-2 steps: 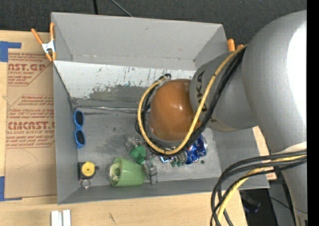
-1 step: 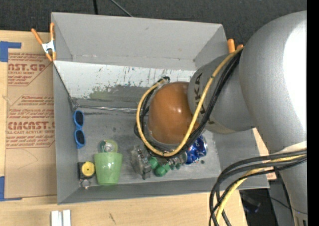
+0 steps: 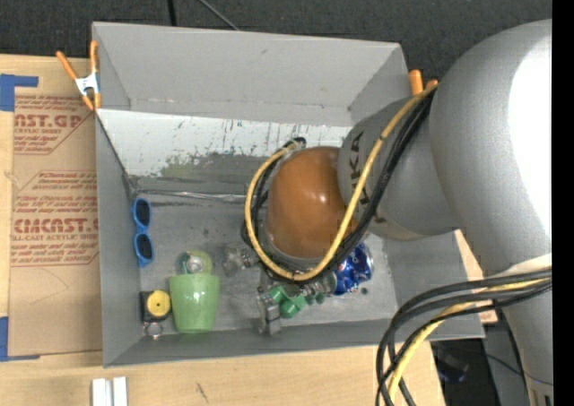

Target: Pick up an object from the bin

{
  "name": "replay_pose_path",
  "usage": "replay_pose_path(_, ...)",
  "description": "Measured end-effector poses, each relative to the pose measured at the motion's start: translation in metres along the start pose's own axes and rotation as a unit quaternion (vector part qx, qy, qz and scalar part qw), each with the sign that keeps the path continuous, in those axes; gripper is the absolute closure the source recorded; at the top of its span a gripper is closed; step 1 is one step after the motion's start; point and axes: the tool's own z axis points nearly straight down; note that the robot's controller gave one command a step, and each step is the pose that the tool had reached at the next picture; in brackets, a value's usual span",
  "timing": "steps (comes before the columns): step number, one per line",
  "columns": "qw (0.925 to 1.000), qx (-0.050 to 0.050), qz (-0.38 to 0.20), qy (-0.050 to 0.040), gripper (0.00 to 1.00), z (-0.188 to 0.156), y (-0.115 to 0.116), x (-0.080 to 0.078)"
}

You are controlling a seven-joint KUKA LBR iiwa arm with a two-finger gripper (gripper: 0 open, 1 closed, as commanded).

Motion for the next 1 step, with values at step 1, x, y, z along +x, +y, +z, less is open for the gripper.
replay_pose_path(1, 0.9927, 0.002, -0.12, -0.0035, 0.0, -0.0967, -0.0444, -0.0274)
